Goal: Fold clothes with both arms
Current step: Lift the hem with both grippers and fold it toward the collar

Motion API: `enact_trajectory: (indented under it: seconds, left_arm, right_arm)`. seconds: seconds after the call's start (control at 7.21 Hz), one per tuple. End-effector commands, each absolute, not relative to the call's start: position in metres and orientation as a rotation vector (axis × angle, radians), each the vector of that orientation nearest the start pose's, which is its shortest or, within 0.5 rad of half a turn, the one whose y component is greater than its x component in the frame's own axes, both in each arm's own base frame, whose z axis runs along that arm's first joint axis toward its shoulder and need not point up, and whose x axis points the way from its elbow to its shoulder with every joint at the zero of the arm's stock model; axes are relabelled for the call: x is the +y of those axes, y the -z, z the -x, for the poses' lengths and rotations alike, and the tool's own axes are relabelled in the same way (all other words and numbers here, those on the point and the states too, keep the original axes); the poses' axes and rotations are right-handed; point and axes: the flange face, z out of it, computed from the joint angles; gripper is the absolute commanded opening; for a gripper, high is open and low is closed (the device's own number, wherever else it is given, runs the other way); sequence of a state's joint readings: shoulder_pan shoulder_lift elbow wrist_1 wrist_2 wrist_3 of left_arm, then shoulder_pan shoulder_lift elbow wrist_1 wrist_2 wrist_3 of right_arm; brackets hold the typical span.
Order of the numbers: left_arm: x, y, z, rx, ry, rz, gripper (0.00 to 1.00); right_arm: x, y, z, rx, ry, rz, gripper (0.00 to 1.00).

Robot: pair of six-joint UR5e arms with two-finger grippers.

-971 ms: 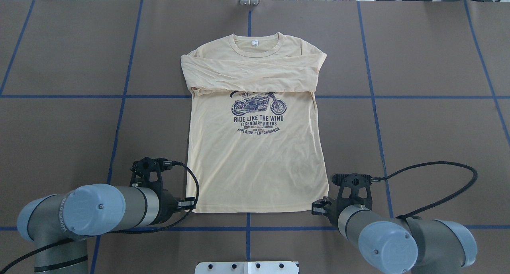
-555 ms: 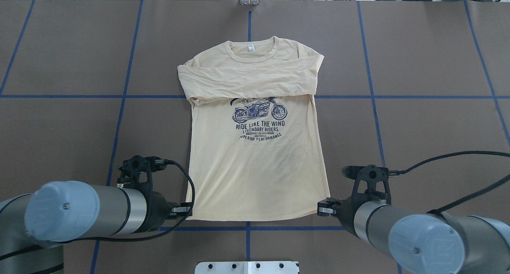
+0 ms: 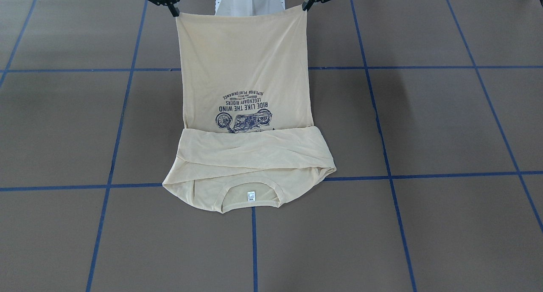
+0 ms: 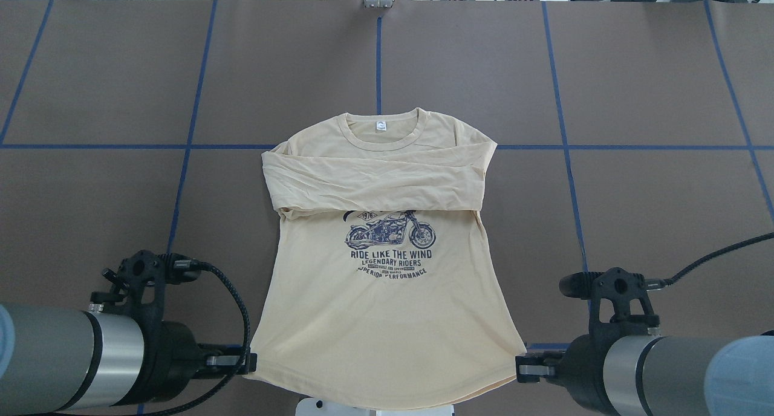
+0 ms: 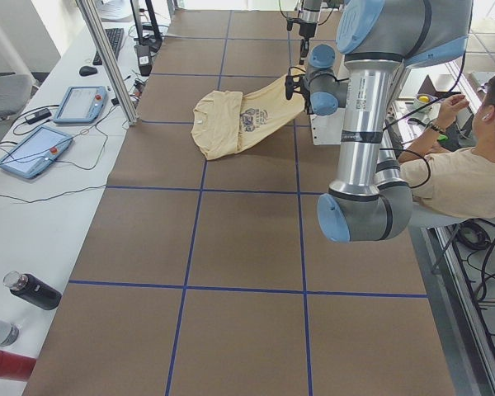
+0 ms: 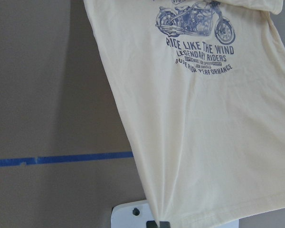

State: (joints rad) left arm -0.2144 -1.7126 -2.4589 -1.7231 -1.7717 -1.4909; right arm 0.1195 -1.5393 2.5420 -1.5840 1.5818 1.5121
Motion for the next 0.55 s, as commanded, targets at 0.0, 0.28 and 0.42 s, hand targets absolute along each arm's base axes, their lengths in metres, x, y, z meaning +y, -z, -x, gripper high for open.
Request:
enact_trajectory:
  seconds: [0.0,0.28,0.42]
  left_arm:
    - [-0.205,-0.2,-0.373,1.158,0.016,-0.009,0.0]
    - [-0.288,-0.209,-0.424,1.086,0.113,-0.103,0.0]
    - [-0.327,-0.208,-0.436,1.056,0.115,-0.159,0.0]
  right_arm:
    - [-0.213,-0.232,0.354,-0.965,-0.129,-0.129,0.0]
    - [-0.291,-0.227,0.403,-0.927,-0.212,-0.214,0.0]
    - [-0.318,-0.22,0.396,-0.924,-0.201,-0.27,0.0]
